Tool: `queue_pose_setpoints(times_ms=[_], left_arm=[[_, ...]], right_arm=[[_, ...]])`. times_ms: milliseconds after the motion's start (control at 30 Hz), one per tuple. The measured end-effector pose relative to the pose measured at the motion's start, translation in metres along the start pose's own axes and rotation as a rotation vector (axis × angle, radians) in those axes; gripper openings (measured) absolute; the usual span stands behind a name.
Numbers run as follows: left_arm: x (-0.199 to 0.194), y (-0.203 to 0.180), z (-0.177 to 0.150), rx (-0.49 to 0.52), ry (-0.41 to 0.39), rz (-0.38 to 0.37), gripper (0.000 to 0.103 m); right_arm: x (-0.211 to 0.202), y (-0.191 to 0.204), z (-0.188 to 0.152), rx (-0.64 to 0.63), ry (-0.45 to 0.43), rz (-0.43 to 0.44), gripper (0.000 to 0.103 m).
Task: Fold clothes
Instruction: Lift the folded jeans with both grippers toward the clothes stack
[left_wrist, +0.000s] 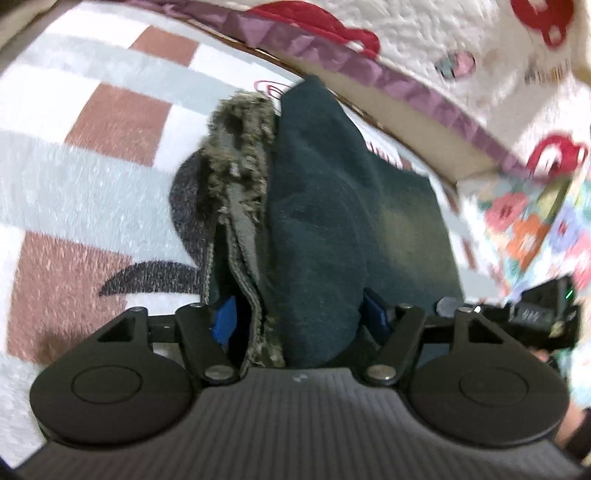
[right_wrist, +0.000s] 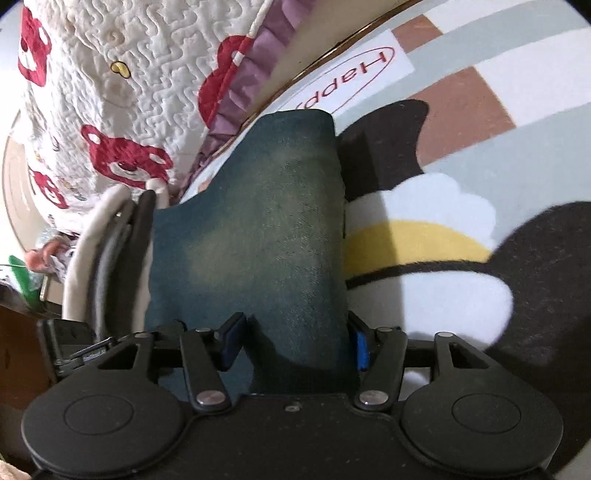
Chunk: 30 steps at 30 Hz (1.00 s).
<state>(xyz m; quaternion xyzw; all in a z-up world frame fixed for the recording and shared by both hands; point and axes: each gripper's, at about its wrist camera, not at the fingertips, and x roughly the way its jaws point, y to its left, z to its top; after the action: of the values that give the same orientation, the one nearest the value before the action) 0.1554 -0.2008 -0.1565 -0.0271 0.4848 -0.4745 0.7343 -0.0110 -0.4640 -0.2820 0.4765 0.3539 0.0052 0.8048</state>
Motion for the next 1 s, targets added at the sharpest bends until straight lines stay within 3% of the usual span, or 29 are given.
queue_pose_setpoints(times_ms=[67,100,167,200,233,300,433,667,867,1000], left_arm=[[-0.001,0.000,0.000,0.000,-0.011,-0.006,0.053],[-0.002,0.000,0.000,0.000,-0.017,-0.010,0.038],[-0.004,0.001,0.001,0.000,-0.029,-0.016,0.032],[-0.004,0.001,0.001,0.000,-0.034,-0.019,0.029],[-0.005,0.001,0.001,0.000,-0.040,-0.022,0.028],[-0.008,0.000,0.001,0.004,-0.055,-0.027,0.026],[-0.038,-0.013,0.001,0.051,-0.136,-0.004,0.025],[-0.096,-0.031,-0.004,0.099,-0.281,0.036,0.025],[-0.170,-0.027,-0.027,0.006,-0.425,0.071,0.025],[-0.233,-0.022,-0.040,-0.046,-0.534,0.116,0.025]], right_arm=[[0.007,-0.001,0.006,-0.009,-0.008,0.026,0.064],[0.012,-0.001,0.010,-0.003,-0.018,0.042,0.064],[0.016,0.006,0.015,-0.046,-0.027,0.041,0.051],[0.016,0.011,0.018,-0.074,-0.031,0.036,0.040],[0.012,0.016,0.018,-0.099,-0.043,0.048,0.030],[-0.001,0.028,0.015,-0.164,-0.079,0.076,0.026],[-0.017,0.070,0.004,-0.347,-0.126,0.047,0.025],[-0.039,0.130,0.013,-0.470,-0.162,0.100,0.025],[-0.038,0.210,0.016,-0.624,-0.068,0.118,0.025],[-0.025,0.272,0.018,-0.741,0.004,0.192,0.024]])
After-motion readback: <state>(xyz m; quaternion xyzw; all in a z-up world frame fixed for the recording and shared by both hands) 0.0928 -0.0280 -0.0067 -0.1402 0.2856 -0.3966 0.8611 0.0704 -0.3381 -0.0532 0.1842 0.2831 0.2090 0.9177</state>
